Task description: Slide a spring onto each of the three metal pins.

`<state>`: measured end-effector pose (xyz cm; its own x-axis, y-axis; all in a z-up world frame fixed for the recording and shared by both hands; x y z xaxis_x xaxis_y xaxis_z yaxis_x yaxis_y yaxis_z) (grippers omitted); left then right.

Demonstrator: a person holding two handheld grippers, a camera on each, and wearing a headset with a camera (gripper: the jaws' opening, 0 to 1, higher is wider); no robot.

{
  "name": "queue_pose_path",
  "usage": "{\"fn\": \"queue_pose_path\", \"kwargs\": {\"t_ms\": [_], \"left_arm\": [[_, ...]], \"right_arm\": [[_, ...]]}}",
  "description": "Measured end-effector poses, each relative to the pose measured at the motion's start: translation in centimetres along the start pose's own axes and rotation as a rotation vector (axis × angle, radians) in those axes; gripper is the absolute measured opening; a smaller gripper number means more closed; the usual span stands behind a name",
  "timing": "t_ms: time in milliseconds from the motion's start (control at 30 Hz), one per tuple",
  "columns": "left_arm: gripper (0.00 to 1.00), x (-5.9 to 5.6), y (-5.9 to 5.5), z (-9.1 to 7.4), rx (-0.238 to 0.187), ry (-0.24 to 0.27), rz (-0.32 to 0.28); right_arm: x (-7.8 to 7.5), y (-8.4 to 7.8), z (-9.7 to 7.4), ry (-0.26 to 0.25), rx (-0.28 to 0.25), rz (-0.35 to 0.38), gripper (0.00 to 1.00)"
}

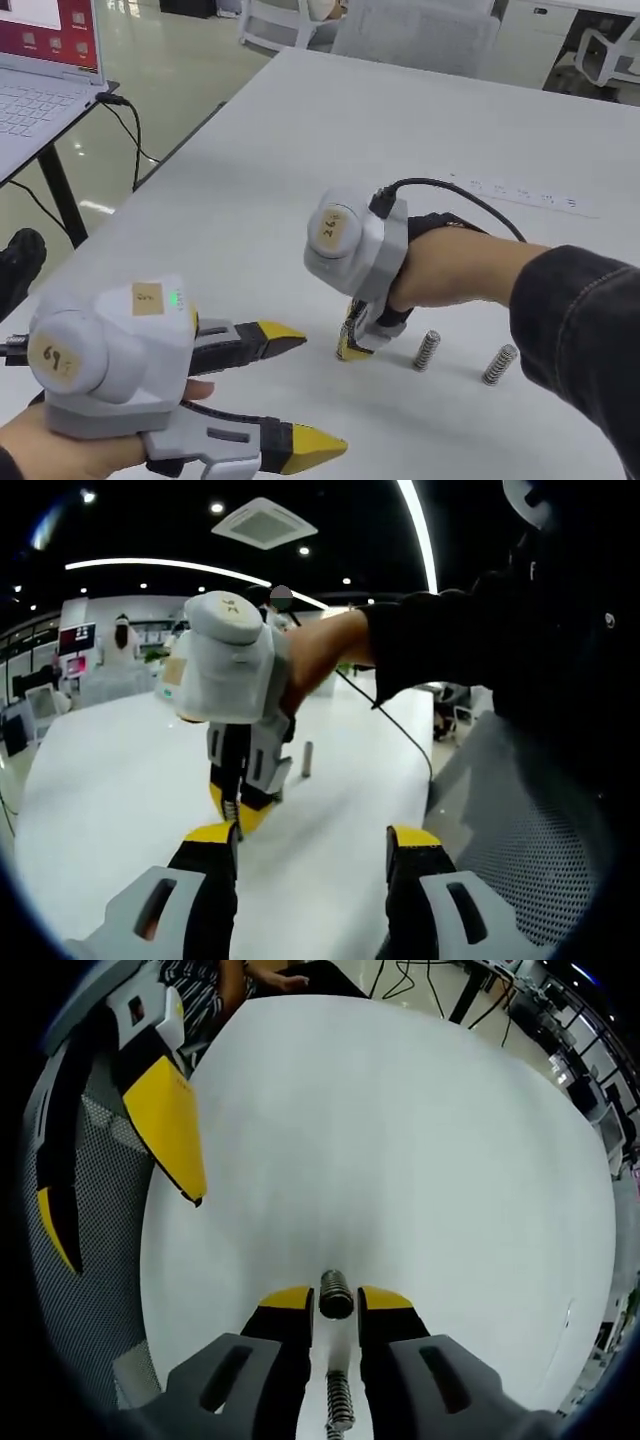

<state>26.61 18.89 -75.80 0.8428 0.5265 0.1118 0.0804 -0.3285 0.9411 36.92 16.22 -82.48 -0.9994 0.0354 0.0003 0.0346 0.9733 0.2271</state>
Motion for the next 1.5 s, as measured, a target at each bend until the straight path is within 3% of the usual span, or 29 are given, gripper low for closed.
{"fn": "queue_pose_path", "kwargs": {"t_ms": [467, 700, 1200, 1500], "left_arm": [[0.55, -0.2, 0.0, 0.1, 0.006, -0.010, 0.005], [0.55, -0.2, -0.1, 0.1, 0.007, -0.013, 0.005], [0.55, -0.5, -0.1, 0.2, 0.016, -0.024, 0.005], [0.56, -0.3, 0.0, 0.2, 0.016, -0.020, 0.006]], "right_arm": [[-0.6, -1.1, -1.5, -0.030, -0.050, 0.042, 0.25], [-0.6, -1.5, -2.5, -0.027, -0.100, 0.081, 0.29], [-0.2, -2.0, -5.8, -0.069, -0.272, 0.149, 0.33], [-0.3, -3.1, -8.2, -0.125, -0.377, 0.181, 0.37]]}}
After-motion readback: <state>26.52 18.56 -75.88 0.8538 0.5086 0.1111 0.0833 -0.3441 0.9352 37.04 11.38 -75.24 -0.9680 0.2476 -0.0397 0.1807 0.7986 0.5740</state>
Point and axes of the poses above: the centre of the closed fingertips' face, and the gripper's own axes: z roughly forward along the fingers, x roughly to its left, y roughly out of its top, the point moved 3 cm from there along -z, roughly backward along the fingers, and after that the axes turned 12 degrees about z, right-handed, at the moved point
